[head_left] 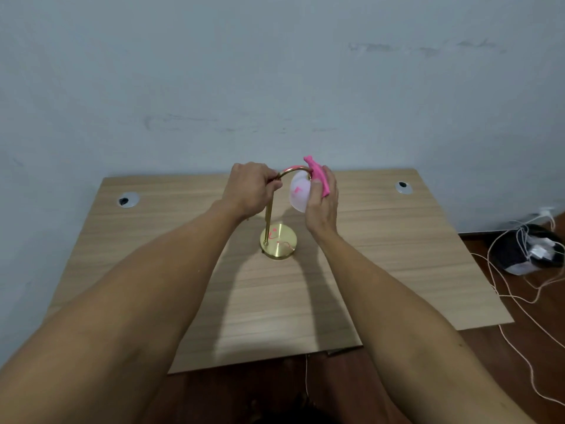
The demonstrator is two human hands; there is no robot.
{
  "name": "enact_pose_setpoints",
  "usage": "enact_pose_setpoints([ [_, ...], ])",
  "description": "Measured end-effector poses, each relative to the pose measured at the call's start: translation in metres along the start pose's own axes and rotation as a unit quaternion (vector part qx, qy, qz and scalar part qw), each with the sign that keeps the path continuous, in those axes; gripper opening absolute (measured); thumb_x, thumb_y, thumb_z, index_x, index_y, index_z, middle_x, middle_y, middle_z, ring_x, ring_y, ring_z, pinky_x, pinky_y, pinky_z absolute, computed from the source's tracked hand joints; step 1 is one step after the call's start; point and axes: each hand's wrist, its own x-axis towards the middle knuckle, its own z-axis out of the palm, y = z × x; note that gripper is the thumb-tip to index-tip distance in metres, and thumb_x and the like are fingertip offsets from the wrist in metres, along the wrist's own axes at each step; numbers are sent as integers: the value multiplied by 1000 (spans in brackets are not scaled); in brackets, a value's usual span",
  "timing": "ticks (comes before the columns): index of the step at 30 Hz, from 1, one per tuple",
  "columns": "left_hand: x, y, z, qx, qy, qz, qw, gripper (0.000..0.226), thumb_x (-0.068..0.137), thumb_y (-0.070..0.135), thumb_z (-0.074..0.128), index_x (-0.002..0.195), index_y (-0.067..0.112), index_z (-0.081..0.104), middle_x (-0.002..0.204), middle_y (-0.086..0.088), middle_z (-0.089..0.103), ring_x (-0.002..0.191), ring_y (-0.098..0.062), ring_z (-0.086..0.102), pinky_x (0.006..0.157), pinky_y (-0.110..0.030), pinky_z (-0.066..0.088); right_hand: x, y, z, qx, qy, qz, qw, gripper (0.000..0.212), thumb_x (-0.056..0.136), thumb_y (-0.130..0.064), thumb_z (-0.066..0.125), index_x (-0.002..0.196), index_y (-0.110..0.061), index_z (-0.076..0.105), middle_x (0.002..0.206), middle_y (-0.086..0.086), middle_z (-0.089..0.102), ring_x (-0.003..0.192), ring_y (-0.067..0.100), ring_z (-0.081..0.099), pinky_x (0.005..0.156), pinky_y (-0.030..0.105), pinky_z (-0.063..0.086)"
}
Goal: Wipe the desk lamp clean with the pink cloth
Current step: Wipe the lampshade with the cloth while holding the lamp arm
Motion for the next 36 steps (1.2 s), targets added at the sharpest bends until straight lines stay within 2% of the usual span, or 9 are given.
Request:
enact_pose_setpoints([
  [5, 0, 0, 0, 3, -1, 0, 1000, 24, 94, 32, 59, 86, 15, 73, 76, -4, 69, 80, -32, 61, 74, -35, 30, 32, -5, -1, 169, 42, 240, 955, 52, 86, -42, 35, 117, -31, 75, 120, 5, 73, 117, 35, 69, 87, 44, 61],
  [7, 0, 0, 0, -3, -1, -2, 1000, 24, 94, 31, 59, 84, 14, 72, 75, -5, 69, 79, -32, 60, 75, -36, 32, 33, -7, 0, 174, 47, 279, 943, 56, 84, -46, 36, 124, -32, 74, 131, 4, 71, 125, 32, 66, 97, 45, 59],
  [10, 0, -2, 0, -5, 1, 1, 1000, 26, 93, 32, 57, 83, 14, 72, 74, -6, 69, 79, -33, 61, 77, -39, 38, 22, -4, 7, 23, 10, 113, 993, 56, 97, -46, 32, 143, -37, 62, 156, -8, 55, 149, 12, 43, 126, 42, 32],
  [14, 1, -4, 0, 1, 1, 22, 1000, 24, 94, 32, 57, 85, 15, 72, 73, -5, 69, 77, -33, 60, 72, -36, 33, 19, 8, 0, -30, -6, -32, 999, 46, 103, -30, 35, 128, -34, 72, 136, -13, 66, 135, 10, 53, 116, 36, 38],
  [21, 1, -5, 2, 0, 3, 20, 1000, 23, 94, 31, 58, 83, 15, 70, 73, -5, 68, 76, -33, 59, 75, -37, 36, 50, -2, -2, 105, 19, 292, 950, 53, 88, -41, 33, 101, -25, 82, 106, 6, 77, 102, 36, 72, 75, 38, 59],
  [27, 0, -7, 3, 3, 10, 34, 999, 24, 95, 32, 57, 83, 16, 70, 74, -4, 69, 76, -31, 59, 72, -35, 30, 33, 5, 2, 1, -21, -3, 1000, 44, 101, -23, 38, 111, -30, 80, 121, -14, 76, 128, 13, 62, 109, 36, 46],
  [31, 0, -6, 3, 9, 15, 36, 999, 24, 95, 32, 56, 84, 16, 70, 73, -3, 68, 76, -30, 57, 72, -34, 27, 51, 6, -2, 49, 8, 161, 986, 48, 98, -29, 34, 88, -29, 81, 99, -7, 79, 101, 23, 71, 81, 33, 56],
  [34, 0, -4, 3, 7, 15, 31, 999, 24, 96, 31, 57, 81, 15, 68, 71, -4, 66, 74, -30, 54, 72, -33, 25, 59, 1, -7, 167, 50, 350, 920, 39, 100, -30, 35, 74, -19, 61, 80, 1, 66, 80, 27, 62, 67, 30, 48],
  [36, 0, -4, 3, 11, 19, 30, 999, 24, 96, 32, 57, 82, 16, 68, 72, -4, 66, 72, -28, 51, 73, -33, 25, 57, -5, -5, 142, 38, 339, 929, 38, 97, -35, 34, 81, -21, 66, 86, 1, 68, 82, 27, 63, 64, 29, 48],
])
